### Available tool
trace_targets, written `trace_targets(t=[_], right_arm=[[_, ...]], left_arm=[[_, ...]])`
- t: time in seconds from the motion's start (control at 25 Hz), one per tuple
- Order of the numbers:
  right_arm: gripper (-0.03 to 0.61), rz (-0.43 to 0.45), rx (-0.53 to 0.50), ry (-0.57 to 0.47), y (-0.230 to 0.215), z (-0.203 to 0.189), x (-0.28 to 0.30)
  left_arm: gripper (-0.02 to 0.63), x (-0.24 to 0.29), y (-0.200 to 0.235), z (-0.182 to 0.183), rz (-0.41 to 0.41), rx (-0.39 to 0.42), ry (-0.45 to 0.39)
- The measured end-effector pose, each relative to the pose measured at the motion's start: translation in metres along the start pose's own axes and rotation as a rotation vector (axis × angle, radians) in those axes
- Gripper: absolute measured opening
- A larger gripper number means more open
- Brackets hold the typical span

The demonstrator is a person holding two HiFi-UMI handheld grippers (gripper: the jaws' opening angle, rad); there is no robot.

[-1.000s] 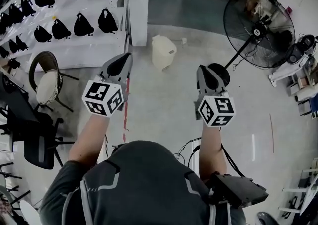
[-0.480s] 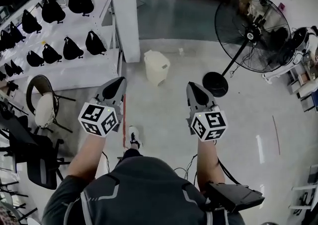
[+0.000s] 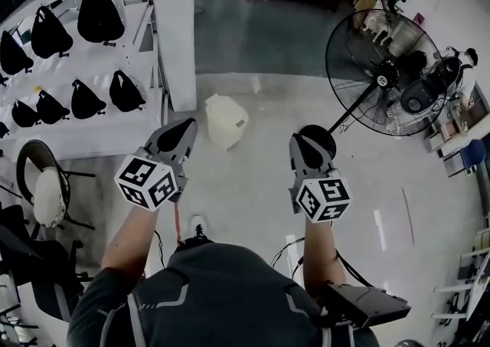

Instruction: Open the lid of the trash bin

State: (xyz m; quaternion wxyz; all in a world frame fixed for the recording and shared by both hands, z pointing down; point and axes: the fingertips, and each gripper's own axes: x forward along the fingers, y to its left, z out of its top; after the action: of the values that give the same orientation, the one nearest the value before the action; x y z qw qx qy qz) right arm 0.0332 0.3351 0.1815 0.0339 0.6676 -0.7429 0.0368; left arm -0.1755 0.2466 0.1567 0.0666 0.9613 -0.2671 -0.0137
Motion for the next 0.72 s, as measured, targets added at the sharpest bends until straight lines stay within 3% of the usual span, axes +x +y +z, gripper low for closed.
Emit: trace_targets(t=[0.12,0.44,0.72], right_arm=[[0.028,0.0,-0.017,-0.011,-0.002,0.008,0.045],[0.028,0.002,-0.005,0.029,0.003,0.014,0.15],[0.028,0.041,-0.036,0.082,0.013,0.011,0.211]], left_arm=[[0.008,0.023,0.044,0.005,0.016,0.042,-0.003],[0.008,0.064,0.125,0.013,-0.032,0.068,0.014],[0.009,0.089,0.181,0.005,-0.015,0.026,0.024]])
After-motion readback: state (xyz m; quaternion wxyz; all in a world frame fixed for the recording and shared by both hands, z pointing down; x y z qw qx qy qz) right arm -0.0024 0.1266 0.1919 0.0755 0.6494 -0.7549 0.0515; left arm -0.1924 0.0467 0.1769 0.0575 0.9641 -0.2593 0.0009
